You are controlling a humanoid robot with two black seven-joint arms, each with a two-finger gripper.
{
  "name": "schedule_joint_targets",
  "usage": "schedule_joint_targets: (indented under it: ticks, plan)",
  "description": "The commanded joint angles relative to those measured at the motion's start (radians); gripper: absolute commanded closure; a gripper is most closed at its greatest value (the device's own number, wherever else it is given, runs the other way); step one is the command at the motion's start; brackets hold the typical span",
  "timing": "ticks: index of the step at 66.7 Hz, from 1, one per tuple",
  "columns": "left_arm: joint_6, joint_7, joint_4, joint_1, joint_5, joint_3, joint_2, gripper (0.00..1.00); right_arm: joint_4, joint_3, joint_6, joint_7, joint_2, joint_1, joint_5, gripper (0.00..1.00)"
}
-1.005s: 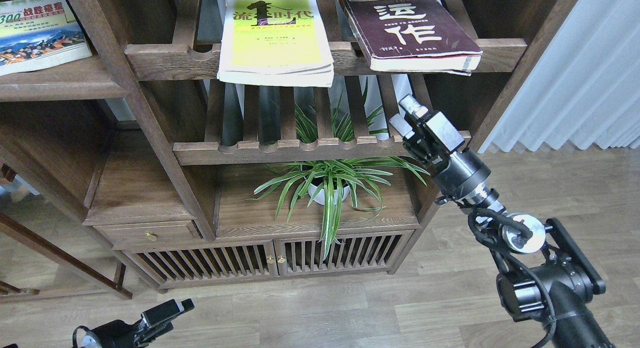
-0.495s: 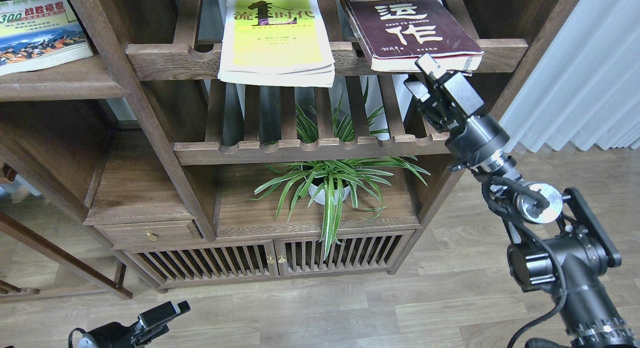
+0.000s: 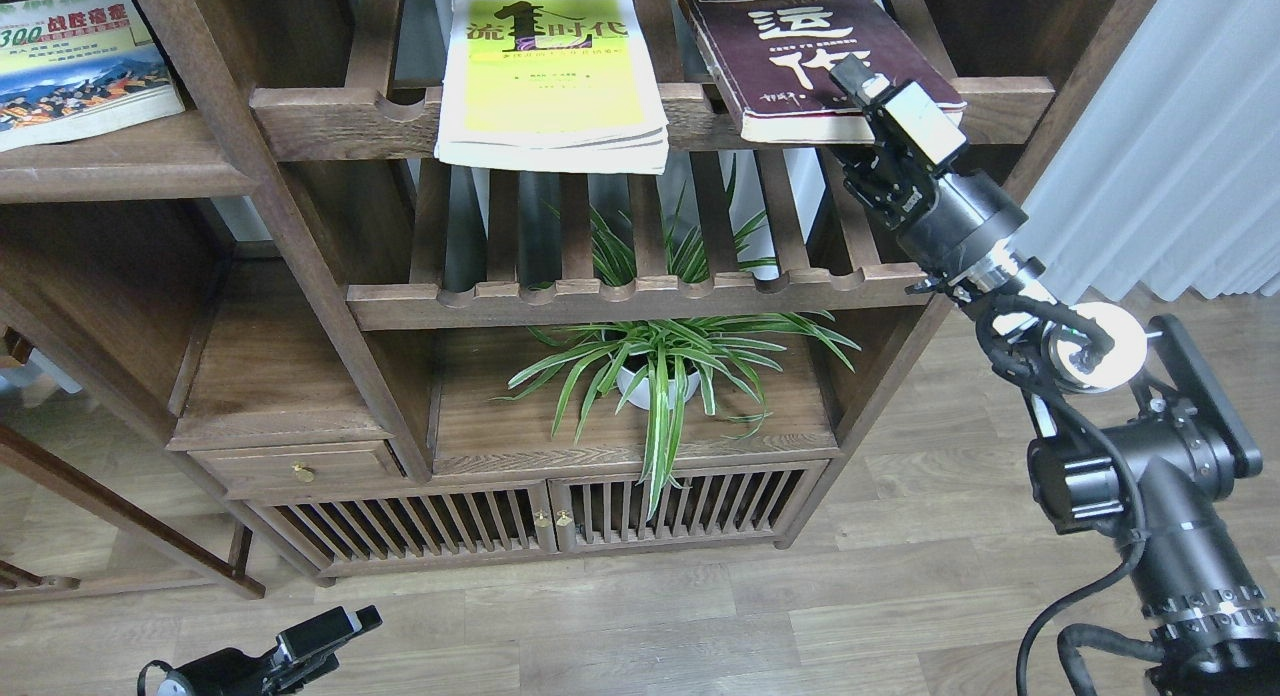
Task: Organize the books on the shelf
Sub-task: 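Raise the right gripper to the maroon book on the top shelf, then grasp the maroon book's edge with the right gripper and pull it out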
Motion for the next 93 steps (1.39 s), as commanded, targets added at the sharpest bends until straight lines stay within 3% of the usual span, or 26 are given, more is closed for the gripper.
schedule_joint_targets:
  ticks: [1, 24, 48, 63, 73, 93]
  plan:
    - [0.0, 0.0, 0.0, 0.002, 0.0, 0.0, 0.0, 0.01, -0.01, -0.002, -0.006, 0.0, -0.007, 0.007, -0.005, 0.05]
    - [0.0, 0.0, 0.0, 0.002, 0.0, 0.0, -0.002, 0.01, -0.016, 0.014, -0.002, 0.0, -0.025, 0.01, -0.005, 0.44]
    - [0.0, 0.0, 0.0, 0.003, -0.001, -0.002, 0.005, 0.0, -0.016, 0.026, 0.089, -0.016, -0.048, 0.009, 0.011, 0.96]
    - [0.0, 0.0, 0.0, 0.011, -0.001, -0.006, 0.009, 0.01, -0.004, 0.026, 0.13, -0.016, -0.076, -0.007, 0.041, 0.98]
    - [0.0, -0.009, 0.005, 0.025, -0.003, -0.006, 0.009, 0.01, 0.011, 0.04, 0.251, -0.016, -0.116, -0.123, 0.123, 0.98]
    - [0.0, -0.011, 0.086, 0.028, -0.007, -0.009, -0.031, 0.01, 0.054, 0.076, 0.252, -0.016, -0.162, -0.384, 0.218, 0.99]
